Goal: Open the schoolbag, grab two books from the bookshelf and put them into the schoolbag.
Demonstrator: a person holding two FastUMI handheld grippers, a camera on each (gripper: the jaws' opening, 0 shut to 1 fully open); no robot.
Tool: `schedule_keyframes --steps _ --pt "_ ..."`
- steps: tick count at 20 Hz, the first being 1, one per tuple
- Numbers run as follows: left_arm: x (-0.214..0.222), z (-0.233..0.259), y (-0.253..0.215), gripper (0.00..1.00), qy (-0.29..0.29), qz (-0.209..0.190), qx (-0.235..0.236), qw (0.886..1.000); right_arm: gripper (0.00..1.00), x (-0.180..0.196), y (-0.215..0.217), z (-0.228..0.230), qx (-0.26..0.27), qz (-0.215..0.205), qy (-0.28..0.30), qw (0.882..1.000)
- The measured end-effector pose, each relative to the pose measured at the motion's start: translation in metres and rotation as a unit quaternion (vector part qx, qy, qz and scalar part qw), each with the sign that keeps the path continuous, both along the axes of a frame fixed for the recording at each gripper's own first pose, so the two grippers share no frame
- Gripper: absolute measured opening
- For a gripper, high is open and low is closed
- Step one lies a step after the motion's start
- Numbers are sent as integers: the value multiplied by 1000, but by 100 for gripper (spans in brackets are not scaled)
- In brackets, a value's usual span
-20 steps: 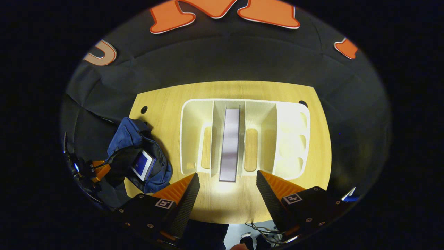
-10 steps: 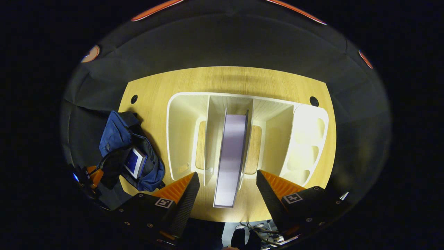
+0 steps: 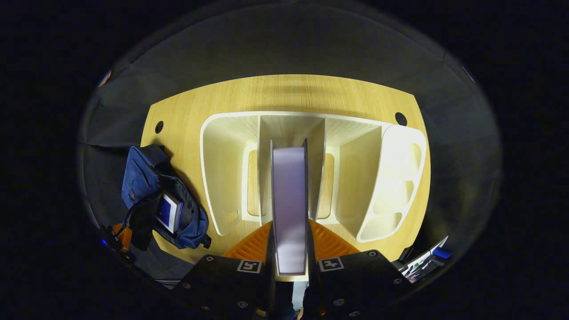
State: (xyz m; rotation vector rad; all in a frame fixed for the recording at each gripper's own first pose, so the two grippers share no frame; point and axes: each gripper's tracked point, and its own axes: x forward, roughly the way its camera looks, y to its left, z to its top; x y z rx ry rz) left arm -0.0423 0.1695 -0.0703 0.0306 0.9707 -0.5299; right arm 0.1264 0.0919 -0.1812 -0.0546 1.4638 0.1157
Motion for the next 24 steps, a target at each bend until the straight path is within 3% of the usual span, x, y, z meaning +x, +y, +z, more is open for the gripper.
schedule_keyframes --steps 5,6,7,20,24 --pt "1 -5 1 1 -1 -6 -6 1000 29 -14 4 23 13 -3 -3 1000" --pt "2 -5 0 1 -3 -8 -7 1000 38 -18 3 29 13 -5 -5 1000" --pt "2 -4 1 1 -3 -11 -7 1000 29 -23 1 35 13 -6 -9 1000" --pt "1 -6 2 1 -15 -48 -13 999 28 -90 -23 143 17 -34 -88 995" --pt "1 -6 3 1 -18 -57 -8 998 28 -112 -11 150 60 -54 -112 990"
